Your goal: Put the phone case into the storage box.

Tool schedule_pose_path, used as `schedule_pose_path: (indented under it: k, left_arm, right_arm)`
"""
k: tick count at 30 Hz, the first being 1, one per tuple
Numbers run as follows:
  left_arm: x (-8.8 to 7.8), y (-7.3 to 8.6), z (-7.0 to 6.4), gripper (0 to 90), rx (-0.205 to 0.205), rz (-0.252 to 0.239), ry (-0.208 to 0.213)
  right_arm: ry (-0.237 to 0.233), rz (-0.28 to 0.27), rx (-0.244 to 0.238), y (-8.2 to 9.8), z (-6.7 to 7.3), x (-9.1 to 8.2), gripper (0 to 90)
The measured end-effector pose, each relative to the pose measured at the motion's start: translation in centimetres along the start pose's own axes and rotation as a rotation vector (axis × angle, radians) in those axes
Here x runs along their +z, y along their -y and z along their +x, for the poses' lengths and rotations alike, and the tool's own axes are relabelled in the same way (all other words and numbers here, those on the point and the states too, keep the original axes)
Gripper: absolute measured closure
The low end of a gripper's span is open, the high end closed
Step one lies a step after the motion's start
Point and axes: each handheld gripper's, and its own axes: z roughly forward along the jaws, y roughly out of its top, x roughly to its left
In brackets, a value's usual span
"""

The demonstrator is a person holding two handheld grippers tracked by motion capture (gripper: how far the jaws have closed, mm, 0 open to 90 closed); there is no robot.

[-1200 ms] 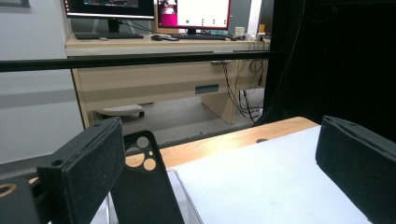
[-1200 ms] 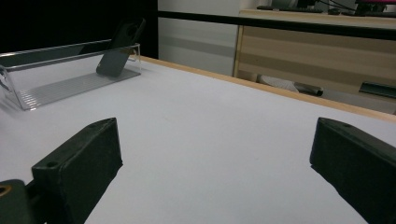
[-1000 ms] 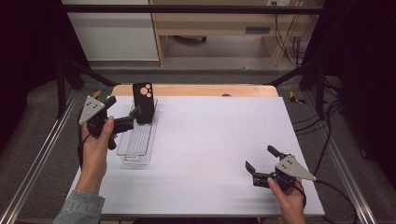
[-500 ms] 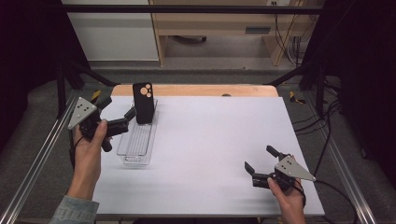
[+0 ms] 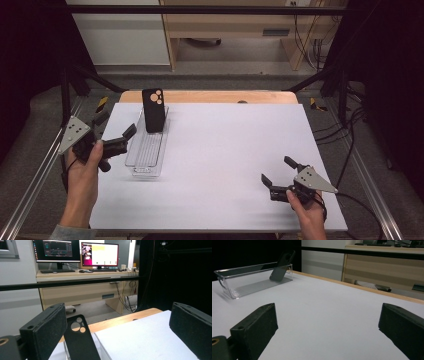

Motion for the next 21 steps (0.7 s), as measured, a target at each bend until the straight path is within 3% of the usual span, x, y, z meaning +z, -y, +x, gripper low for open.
schedule_pose_path:
  k: [4, 21]
  left_arm:
    - [-0.6, 0.4, 0.2, 1.0, 0.008, 0.0, -0.01]
    - [-2.0, 1.3, 0.0, 0.8, 0.022, -0.011, 0.013]
  right_arm:
    - [-0.002, -0.002, -0.002, 0.0, 0.0, 0.0, 2.5]
    - [-0.002, -0.004, -0.005, 0.0, -0.1, -0.1, 2.6]
